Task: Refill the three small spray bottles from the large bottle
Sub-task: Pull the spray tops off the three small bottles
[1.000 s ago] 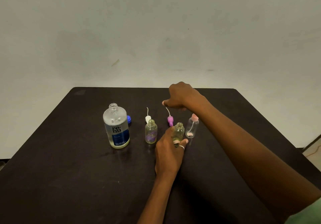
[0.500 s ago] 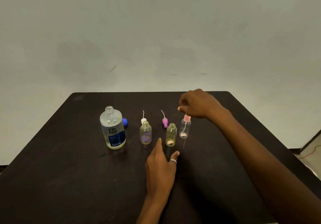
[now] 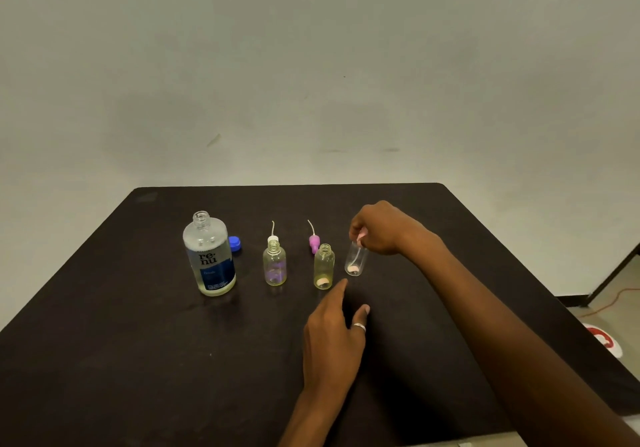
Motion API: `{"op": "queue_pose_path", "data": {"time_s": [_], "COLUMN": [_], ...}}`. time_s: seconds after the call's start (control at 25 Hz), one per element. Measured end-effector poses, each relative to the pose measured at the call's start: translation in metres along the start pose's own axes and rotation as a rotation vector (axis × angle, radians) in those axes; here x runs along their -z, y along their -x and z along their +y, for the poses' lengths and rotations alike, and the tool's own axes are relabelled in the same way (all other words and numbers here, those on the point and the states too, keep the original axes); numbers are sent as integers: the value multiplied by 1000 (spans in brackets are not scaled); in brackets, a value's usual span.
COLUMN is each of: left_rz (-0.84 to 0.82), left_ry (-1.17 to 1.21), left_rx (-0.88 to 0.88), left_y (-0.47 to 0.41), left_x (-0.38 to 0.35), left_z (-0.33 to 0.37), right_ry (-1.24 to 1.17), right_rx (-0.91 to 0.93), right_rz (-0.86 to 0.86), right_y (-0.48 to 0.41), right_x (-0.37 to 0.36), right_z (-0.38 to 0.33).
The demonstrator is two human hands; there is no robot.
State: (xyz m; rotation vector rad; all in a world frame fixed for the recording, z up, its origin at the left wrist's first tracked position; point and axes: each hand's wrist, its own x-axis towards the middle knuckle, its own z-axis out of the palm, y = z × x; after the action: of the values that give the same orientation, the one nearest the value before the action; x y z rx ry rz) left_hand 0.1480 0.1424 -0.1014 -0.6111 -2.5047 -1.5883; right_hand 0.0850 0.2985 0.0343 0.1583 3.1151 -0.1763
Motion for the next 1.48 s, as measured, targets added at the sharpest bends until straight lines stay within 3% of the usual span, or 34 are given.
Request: {"op": "queue_pose_path", "data": {"time_s": [0.52,0.76,0.96,1.28,1.48], "left_rz": [-31,-12,-6,-26,-22], "left_ry": [206,216,207,216,242], "left_rx": [-12,-24,-22,15,33], "left_y": [-56,-58,-59,-61,-61], "left_x": [-50,-55,-55,-54,-56], "left_z": [24,15,14,13,13], "right_ry": [8,21,286,335,279], "right_rx": [19,-9,-153,-261,-177], "right_rz": [-66,-2,158,124,110], "right_y": [28,25,31,27,24], "right_x": [1,-2,5,3,1], "right_z": [7,10,-4,-15,-8]}}
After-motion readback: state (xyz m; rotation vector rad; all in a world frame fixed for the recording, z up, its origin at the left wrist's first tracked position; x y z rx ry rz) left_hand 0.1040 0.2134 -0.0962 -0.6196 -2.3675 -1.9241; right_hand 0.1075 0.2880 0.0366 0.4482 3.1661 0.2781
